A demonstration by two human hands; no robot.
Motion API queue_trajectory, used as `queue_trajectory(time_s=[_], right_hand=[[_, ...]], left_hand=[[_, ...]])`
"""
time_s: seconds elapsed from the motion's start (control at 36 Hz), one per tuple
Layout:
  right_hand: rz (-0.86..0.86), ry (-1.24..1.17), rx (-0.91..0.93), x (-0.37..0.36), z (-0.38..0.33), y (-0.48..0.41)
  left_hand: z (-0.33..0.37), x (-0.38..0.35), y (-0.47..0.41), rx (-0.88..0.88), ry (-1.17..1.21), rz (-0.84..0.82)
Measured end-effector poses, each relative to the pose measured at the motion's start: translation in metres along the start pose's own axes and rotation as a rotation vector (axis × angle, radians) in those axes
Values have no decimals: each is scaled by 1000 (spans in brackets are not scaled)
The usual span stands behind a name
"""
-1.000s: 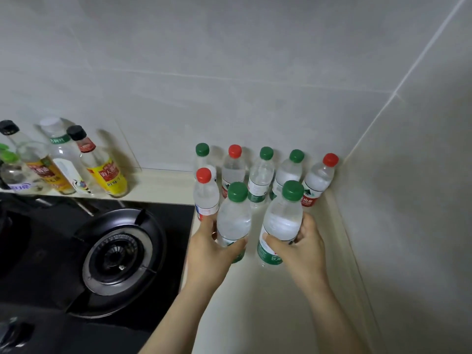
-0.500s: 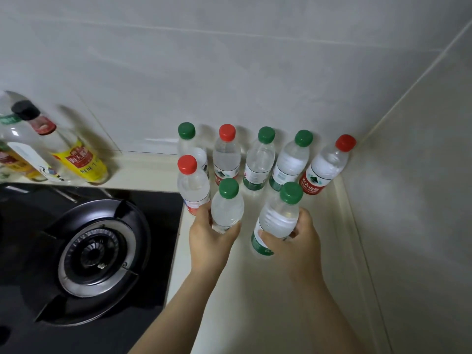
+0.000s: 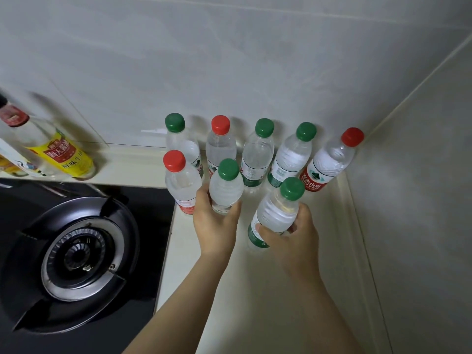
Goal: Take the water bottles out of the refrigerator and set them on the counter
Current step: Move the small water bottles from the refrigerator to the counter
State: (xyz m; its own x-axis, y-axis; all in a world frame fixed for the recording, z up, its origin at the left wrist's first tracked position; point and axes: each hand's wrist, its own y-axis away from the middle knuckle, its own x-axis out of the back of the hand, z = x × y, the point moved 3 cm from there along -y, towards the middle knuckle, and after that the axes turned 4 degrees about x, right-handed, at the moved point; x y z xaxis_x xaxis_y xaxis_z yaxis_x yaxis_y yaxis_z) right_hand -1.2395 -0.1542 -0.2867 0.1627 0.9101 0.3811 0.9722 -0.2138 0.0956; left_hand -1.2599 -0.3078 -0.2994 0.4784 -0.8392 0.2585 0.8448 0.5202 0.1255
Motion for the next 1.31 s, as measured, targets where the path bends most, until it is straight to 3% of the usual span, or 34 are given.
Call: queue_trajectory(time_s=[1.31], right_hand=[[55, -87, 124, -37, -3, -40]], left_hand=[[14, 9, -2, 9, -221, -35]])
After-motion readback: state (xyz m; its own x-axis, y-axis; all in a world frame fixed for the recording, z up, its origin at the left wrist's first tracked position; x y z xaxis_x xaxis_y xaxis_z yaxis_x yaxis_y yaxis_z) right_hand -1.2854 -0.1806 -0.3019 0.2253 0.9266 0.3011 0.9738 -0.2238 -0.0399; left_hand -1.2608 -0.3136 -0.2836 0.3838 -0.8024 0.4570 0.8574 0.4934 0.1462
